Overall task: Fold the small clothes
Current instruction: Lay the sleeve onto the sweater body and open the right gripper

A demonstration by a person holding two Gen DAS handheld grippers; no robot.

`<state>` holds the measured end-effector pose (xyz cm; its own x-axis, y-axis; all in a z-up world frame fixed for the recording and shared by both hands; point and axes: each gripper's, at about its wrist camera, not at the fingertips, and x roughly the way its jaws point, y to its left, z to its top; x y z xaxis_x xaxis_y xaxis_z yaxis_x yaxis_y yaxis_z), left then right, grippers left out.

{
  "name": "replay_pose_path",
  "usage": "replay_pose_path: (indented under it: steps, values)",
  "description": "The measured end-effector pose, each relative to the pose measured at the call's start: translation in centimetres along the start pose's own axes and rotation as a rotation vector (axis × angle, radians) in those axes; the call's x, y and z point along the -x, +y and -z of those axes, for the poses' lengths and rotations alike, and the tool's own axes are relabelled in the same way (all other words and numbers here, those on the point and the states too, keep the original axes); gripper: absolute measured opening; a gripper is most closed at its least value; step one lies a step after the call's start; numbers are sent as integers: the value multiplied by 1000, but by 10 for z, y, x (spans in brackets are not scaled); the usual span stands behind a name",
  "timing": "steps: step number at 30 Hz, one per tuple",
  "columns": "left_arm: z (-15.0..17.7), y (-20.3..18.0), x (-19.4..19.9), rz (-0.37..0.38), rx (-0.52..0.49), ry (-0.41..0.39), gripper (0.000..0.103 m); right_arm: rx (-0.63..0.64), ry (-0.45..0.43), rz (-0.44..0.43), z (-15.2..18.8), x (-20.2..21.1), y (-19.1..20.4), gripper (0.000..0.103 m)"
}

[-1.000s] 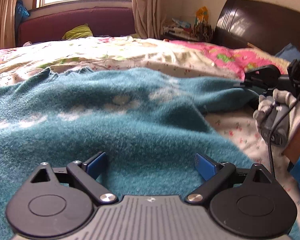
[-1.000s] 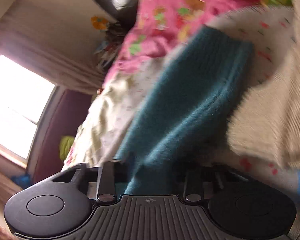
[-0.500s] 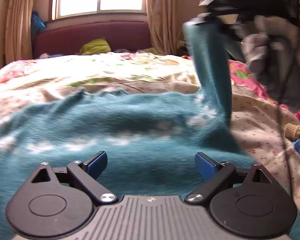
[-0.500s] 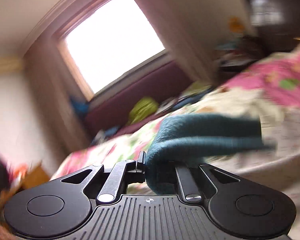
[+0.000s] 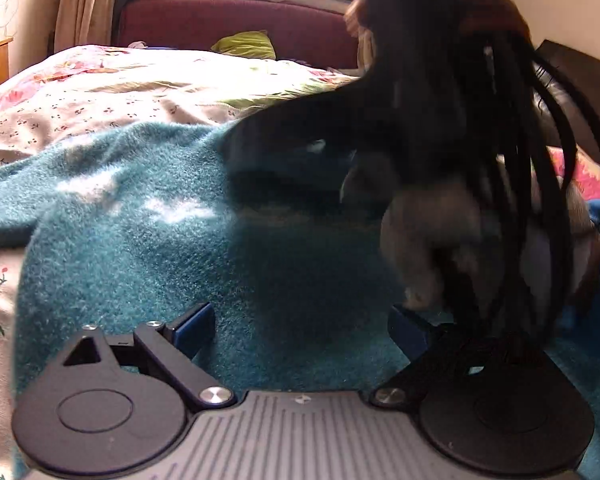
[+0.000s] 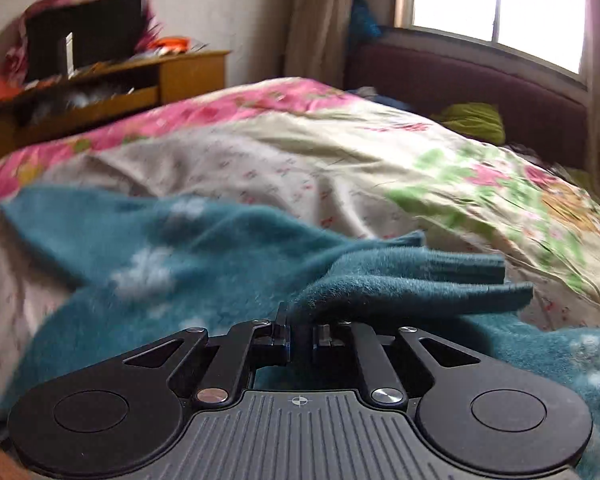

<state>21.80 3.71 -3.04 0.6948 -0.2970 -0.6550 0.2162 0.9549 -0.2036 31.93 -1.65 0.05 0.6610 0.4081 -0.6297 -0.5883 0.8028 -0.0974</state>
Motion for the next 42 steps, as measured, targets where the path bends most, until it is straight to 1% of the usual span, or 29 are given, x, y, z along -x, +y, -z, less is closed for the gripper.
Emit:
replay_pose_path:
  steps: [2, 5, 9, 11, 12, 13, 14, 16, 20, 21, 22, 23, 25, 26, 29, 31, 32, 33, 35, 37, 39, 41, 42]
  values:
    - [4, -9, -4, -27, -57, -4, 102, 34, 27, -17, 6, -2, 0, 12]
    - [7, -19, -6, -35, -109, -13, 102, 47, 29, -36, 13, 10, -7, 14]
    - [6, -17, -9, -29, -95, -11, 102, 44, 20, -31, 13, 19, -13, 15]
    - [5, -16, -10, -23, -86, -12, 102, 22, 14, -41, 10, 24, -17, 15]
    - [4, -16, -10, -22, -84, -12, 102, 11, 9, -43, 8, 27, -19, 16]
    - [6, -14, -8, -20, -84, -14, 102, -2, 2, -42, 5, 29, -22, 20]
    - [7, -11, -6, -19, -83, -16, 102, -21, -4, -39, 2, 30, -25, 23]
    - [6, -10, -6, -16, -80, -17, 102, -89, -11, -50, -6, 29, -34, 37]
    - [6, -7, -3, -9, -70, -20, 102, -245, -59, -79, -19, 30, -51, 46]
    - [6, -6, -1, -8, -68, -21, 102, -292, -62, -75, -23, 27, -55, 49]
    - [6, -6, -1, -6, -66, -22, 102, -327, -66, -71, -26, 23, -57, 49]
    - [6, -5, 1, -3, -60, -24, 102, -325, -75, -57, -30, 21, -55, 49]
    - [6, -3, 1, 3, -51, -23, 102, -232, -97, -7, -35, 19, -40, 49]
    - [7, -5, 4, 4, -53, -24, 102, -162, -103, -9, -37, 19, -29, 49]
    - [8, -6, 7, 3, -62, -24, 102, 59, -80, -59, -32, 22, 3, 50]
    - [9, -6, 7, 4, -63, -23, 102, 169, -71, -27, -26, 21, 21, 50]
    - [9, -6, 7, 3, -64, -22, 102, 199, -66, -5, -24, 18, 27, 49]
    - [9, -6, 7, 2, -66, -21, 102, 204, -64, 12, -22, 15, 30, 48]
    - [9, -8, 7, -2, -71, -21, 102, 165, -46, 30, -23, 7, 29, 44]
    - [9, -8, 8, 0, -70, -21, 102, 131, -18, 19, -24, 2, 27, 43]
    - [9, -9, 8, 2, -71, -18, 102, 154, -25, -3, -21, 4, 30, 43]
    - [9, -9, 8, 1, -75, -18, 102, 199, -33, 33, -19, 5, 38, 41]
    - [9, -9, 8, 2, -75, -18, 102, 212, -38, 41, -19, 5, 39, 36]
